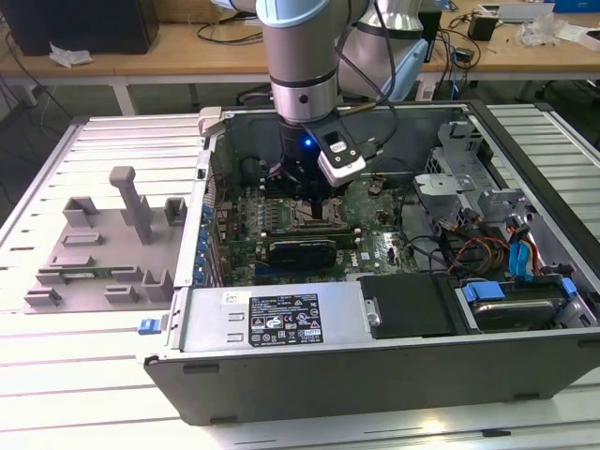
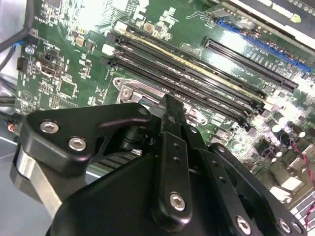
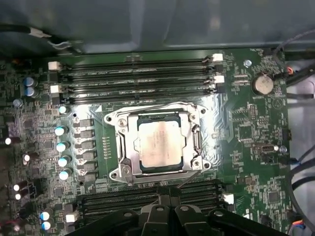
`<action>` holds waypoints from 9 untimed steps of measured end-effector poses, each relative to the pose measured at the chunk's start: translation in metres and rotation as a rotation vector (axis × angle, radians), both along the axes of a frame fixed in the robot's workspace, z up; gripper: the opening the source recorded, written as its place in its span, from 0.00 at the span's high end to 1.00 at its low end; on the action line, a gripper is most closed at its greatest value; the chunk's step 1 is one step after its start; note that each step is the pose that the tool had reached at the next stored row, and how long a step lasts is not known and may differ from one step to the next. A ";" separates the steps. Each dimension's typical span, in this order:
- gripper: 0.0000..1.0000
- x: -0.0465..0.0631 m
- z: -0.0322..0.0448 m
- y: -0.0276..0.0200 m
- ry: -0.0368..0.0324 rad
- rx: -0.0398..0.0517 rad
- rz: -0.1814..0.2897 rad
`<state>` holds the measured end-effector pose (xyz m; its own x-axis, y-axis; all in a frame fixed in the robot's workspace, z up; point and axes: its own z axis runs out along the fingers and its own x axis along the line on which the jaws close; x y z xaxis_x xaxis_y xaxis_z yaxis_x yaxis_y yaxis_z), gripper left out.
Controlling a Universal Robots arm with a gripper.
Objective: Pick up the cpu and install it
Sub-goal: 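Install the second cpu locking lever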
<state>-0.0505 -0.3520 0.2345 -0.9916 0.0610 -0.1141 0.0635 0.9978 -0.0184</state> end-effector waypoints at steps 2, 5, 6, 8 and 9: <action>0.89 0.000 -0.0001 -0.0003 0.0004 -0.0003 0.023; 0.89 0.000 -0.0002 -0.0032 0.0003 0.0000 0.023; 0.89 0.000 -0.0002 -0.0055 0.0004 -0.0001 0.023; 0.89 0.000 -0.0009 -0.0061 0.0218 0.0004 0.024; 0.89 0.000 -0.0011 -0.0062 0.0385 0.0004 0.024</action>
<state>-0.0506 -0.3582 0.2333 -0.9964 0.0372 -0.0758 0.0388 0.9990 -0.0200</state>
